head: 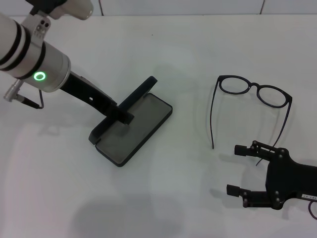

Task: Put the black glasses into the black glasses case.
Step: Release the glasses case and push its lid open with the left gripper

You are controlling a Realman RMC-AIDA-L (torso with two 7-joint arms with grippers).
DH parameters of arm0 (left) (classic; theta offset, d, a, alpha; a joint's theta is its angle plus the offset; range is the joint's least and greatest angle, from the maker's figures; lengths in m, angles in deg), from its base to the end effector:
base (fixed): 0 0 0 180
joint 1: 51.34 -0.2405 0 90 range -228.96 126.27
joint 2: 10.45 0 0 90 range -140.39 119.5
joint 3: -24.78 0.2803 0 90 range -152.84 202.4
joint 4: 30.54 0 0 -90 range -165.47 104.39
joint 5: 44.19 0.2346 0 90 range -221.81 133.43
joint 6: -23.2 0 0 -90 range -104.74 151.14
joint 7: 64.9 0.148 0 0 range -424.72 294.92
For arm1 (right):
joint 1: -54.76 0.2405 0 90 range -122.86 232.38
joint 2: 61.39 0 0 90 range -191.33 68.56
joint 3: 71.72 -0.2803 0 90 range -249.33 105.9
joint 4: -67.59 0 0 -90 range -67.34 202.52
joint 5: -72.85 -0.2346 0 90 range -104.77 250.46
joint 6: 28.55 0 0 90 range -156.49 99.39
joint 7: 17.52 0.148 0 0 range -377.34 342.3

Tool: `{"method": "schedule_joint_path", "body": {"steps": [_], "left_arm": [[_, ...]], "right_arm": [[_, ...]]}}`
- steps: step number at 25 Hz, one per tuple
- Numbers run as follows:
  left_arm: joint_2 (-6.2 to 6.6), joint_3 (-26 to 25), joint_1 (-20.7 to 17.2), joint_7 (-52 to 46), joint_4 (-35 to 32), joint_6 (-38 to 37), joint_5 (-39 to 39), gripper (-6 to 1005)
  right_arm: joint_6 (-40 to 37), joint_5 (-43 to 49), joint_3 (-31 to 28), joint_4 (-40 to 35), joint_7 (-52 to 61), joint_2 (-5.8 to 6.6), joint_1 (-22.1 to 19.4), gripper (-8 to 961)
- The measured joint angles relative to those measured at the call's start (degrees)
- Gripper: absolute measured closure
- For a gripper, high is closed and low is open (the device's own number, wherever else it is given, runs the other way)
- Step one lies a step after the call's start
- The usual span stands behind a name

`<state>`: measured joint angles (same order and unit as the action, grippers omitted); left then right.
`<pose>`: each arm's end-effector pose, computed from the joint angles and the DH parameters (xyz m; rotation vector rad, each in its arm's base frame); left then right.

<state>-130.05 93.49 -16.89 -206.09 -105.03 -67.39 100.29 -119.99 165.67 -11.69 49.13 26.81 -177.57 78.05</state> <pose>-0.2056 0.3963 0.0050 -2.6169 -1.0275 0.3049 0.3231 0.2819 -0.0660 -2.7737 0.2146 0.8747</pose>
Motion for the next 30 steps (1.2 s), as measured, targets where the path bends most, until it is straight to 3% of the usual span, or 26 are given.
{"method": "schedule_joint_path", "body": {"steps": [6, 14, 30], "left_arm": [[-0.01, 0.2, 0.0, 0.1, 0.8, 1.3, 0.5, 141], [-0.02, 0.9, 0.1, 0.3, 1.1, 1.8, 0.9, 256], [-0.01, 2.4, 0.1, 0.4, 0.8, 2.5, 1.4, 601]], "right_arm": [[0.1, 0.1, 0.0, 0.0, 0.0, -0.01, 0.0, 73], [0.1, 0.1, 0.0, 0.5, -0.2, -0.01, 0.0, 73], [0.1, -0.1, 0.0, 0.5, -0.3, -0.01, 0.0, 74]]}}
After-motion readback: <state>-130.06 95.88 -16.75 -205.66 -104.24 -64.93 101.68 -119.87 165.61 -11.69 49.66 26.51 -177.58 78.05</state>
